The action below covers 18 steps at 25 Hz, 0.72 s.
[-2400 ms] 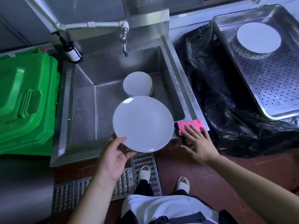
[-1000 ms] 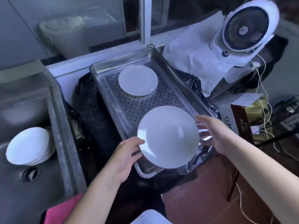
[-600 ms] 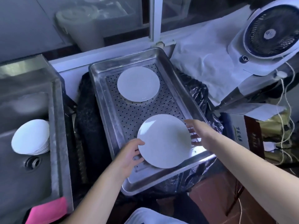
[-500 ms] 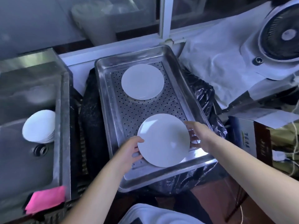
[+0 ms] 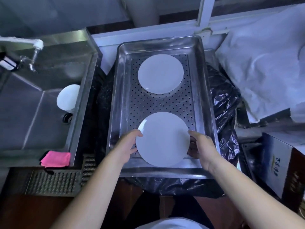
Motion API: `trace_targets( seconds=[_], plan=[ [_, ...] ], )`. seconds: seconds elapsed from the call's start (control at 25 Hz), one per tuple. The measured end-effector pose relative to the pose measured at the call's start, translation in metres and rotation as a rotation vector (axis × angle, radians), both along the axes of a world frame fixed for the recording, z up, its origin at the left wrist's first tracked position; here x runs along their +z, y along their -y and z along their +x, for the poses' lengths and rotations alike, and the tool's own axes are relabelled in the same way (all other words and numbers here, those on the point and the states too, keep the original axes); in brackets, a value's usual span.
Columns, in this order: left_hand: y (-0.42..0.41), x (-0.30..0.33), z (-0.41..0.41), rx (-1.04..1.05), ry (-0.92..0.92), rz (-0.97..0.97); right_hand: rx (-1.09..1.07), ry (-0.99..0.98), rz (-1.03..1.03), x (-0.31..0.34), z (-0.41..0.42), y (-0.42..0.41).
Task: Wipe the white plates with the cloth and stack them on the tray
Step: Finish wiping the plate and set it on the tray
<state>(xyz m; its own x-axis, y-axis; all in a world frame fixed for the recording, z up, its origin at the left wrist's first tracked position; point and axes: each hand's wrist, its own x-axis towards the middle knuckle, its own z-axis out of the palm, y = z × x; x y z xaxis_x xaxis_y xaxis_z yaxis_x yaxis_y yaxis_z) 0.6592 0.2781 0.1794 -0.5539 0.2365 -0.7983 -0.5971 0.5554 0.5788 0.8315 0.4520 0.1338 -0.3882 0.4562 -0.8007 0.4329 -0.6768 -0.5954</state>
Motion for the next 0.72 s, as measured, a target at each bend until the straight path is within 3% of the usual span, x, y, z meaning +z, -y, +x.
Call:
trace_targets(
  seconds=[0.12,0.2,0.36,0.48,0.6,0.72],
  plan=[
    [0.004,0.006,0.001,-0.047,-0.045,0.023,0.158,-0.006,0.144,0.021,0.003,0.0],
    [0.019,0.014,-0.001,-0.094,-0.147,0.022,0.369,0.016,0.389,0.045,0.003,0.003],
    [0.078,0.041,0.001,-0.287,-0.427,0.038,0.747,0.019,0.864,0.091,-0.008,0.035],
    [0.151,0.045,0.007,-0.506,-0.694,-0.077,0.909,-0.1,1.095,0.113,-0.03,0.105],
    [0.244,0.03,0.016,-0.499,-0.891,-0.161,0.933,-0.262,1.156,0.104,-0.051,0.204],
    [0.33,0.0,0.032,-0.401,-0.825,-0.274,1.092,-0.258,1.08,0.067,-0.059,0.292]
  ],
)
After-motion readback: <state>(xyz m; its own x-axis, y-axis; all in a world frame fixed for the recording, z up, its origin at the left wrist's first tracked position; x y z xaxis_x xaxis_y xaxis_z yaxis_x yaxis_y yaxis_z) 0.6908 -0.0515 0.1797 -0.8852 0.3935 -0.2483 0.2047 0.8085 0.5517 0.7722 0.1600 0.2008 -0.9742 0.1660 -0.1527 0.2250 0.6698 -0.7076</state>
